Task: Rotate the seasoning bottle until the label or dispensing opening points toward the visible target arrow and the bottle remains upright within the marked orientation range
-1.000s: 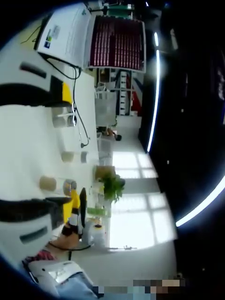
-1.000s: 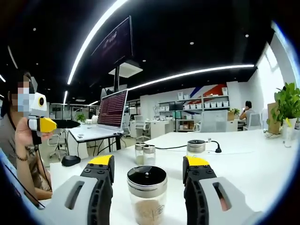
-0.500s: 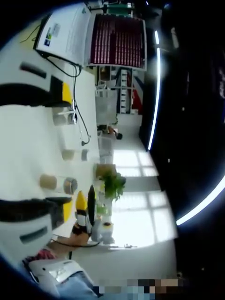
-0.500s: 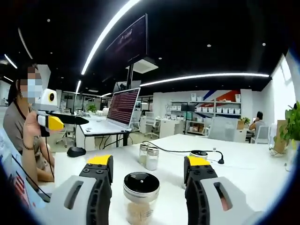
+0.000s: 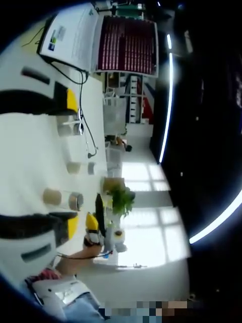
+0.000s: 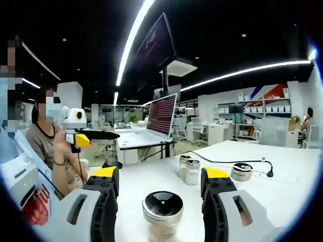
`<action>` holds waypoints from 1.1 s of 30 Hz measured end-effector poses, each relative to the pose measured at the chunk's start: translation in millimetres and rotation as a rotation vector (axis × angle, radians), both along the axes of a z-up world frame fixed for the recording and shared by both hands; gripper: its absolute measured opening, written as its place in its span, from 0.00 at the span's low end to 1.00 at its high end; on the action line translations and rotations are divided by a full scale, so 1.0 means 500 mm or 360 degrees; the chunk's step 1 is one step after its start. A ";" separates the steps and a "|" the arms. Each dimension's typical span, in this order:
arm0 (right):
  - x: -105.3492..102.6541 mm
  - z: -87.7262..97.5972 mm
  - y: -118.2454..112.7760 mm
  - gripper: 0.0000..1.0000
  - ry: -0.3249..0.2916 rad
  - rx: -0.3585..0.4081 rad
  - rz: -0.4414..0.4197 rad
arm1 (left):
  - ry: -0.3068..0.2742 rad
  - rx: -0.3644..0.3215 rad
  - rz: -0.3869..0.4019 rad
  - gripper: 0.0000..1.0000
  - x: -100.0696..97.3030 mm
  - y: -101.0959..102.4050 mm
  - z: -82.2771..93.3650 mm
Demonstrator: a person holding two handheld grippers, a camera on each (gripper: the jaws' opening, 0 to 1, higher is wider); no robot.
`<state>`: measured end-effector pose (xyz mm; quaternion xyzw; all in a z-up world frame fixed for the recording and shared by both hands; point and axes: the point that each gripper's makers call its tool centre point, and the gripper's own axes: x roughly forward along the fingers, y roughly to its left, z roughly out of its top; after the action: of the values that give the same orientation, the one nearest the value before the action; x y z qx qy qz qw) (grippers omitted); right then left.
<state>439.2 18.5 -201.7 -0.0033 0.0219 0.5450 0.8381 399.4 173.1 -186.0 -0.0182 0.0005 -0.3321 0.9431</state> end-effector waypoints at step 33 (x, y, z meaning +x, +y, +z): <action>0.026 -0.112 0.004 0.54 0.0054 -0.0138 0.0539 | 0.0002 -0.0014 0.0008 0.83 0.002 0.008 0.003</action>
<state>452.3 20.6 -257.7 -0.0339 0.0588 0.6769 0.7329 400.5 177.2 -184.5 -0.0227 -0.0004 -0.3297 0.9438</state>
